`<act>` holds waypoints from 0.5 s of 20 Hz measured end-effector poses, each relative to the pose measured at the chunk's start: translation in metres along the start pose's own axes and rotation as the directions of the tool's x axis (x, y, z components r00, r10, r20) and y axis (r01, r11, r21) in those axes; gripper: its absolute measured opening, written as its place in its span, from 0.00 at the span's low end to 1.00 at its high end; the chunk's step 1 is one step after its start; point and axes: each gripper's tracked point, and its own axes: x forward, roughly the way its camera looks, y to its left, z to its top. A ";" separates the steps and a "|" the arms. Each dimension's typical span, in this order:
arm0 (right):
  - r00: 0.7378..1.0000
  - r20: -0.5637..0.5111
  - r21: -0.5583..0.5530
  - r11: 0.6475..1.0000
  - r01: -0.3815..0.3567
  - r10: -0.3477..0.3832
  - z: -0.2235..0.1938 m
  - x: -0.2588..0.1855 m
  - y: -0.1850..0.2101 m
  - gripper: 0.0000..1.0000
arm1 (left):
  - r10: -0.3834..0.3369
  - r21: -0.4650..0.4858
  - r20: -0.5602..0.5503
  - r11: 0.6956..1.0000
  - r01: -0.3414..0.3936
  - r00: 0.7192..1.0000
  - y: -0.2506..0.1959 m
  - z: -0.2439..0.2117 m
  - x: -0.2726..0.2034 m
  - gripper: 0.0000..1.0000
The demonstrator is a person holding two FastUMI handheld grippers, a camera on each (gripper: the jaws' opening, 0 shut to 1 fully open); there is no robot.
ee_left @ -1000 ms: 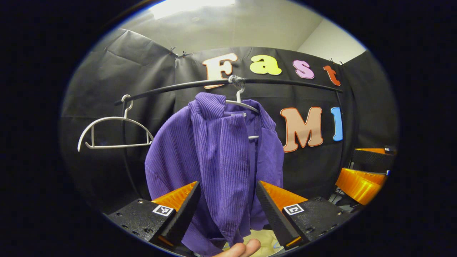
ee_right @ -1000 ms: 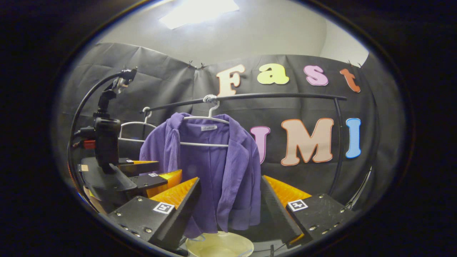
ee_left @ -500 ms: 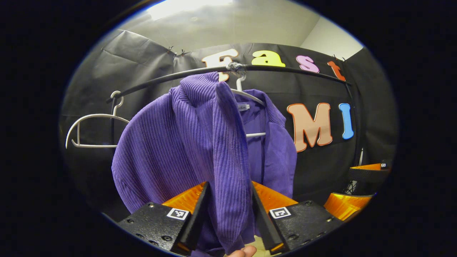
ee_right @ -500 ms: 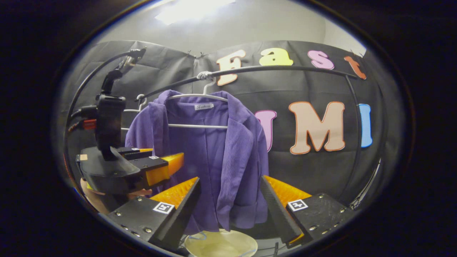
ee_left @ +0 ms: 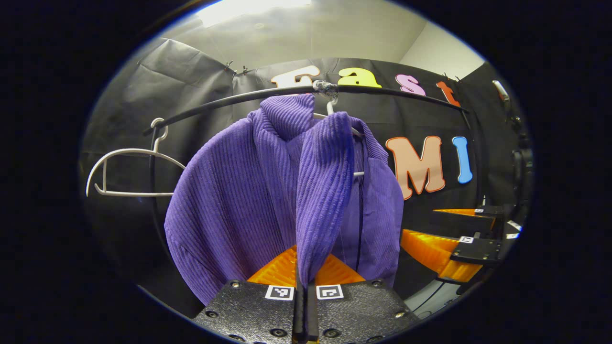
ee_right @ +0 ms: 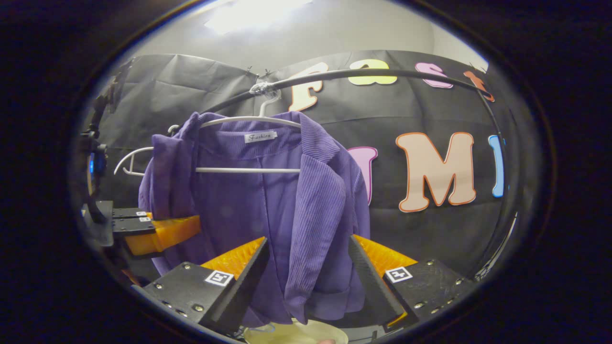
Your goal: Grasp the clothes on the hanger with both hands and then place them into the laundry hamper below.
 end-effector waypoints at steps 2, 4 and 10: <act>1.000 0.023 0.025 1.000 -0.007 0.006 0.005 0.015 -0.001 0.99 | -0.045 -0.039 -0.001 0.998 0.045 0.999 -0.001 0.004 -0.014 0.00; 1.000 0.020 0.044 0.999 -0.002 0.001 0.007 0.032 -0.004 0.95 | -0.096 -0.050 0.002 0.994 0.096 0.995 -0.004 0.009 -0.026 0.00; 0.999 -0.038 0.145 0.989 0.008 -0.003 0.001 0.071 -0.003 0.95 | -0.177 -0.089 0.018 0.980 0.178 0.984 0.001 0.034 -0.048 0.00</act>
